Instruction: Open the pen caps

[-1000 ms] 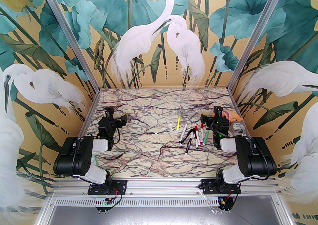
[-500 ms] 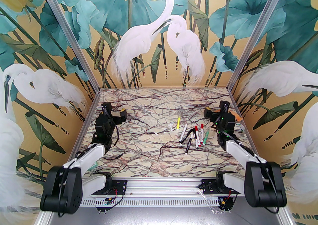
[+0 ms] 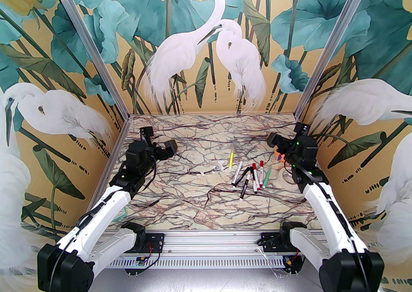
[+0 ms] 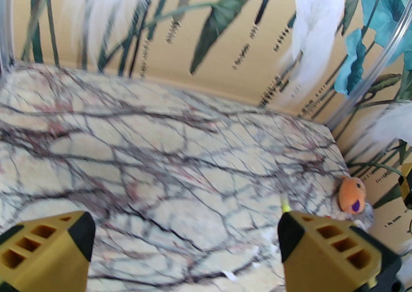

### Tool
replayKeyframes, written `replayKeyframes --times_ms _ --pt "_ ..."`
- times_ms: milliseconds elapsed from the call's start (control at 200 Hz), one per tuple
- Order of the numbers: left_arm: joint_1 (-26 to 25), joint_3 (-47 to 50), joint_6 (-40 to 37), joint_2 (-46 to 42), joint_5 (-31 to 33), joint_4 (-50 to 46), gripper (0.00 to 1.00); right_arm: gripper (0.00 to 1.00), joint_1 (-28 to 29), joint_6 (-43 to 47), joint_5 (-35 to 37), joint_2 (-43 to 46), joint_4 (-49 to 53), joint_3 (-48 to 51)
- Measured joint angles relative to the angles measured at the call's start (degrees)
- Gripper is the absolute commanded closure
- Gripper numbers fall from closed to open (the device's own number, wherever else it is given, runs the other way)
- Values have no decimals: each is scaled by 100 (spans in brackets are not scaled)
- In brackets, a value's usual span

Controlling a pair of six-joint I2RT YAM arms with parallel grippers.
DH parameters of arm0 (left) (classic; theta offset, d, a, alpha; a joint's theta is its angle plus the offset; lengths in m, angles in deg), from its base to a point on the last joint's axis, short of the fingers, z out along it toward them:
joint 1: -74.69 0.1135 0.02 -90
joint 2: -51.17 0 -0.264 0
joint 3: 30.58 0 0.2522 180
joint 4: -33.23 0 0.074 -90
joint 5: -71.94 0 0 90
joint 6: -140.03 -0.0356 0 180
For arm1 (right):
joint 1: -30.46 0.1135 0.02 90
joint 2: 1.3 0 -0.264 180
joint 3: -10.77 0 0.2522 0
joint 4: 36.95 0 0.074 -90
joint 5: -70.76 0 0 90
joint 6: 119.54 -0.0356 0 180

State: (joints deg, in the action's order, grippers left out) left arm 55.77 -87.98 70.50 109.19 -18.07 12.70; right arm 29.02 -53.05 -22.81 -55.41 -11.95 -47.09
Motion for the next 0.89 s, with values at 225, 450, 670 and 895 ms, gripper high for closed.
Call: replayKeyframes --times_ms 225,450,670,895 --pt "-994 -723 693 1163 -142 -601 1 1 0 -164 -245 634 789 15" --pt "-1818 -1971 1043 2730 -195 -1010 1 1 0 -251 -514 1150 1091 273" --pt "-2140 -3414 1255 4232 -341 -1521 15 1 0 -330 -658 1322 1451 330" --pt "-2277 -5224 1248 5720 -417 -2498 29 1 0 -350 -833 1440 1727 481"
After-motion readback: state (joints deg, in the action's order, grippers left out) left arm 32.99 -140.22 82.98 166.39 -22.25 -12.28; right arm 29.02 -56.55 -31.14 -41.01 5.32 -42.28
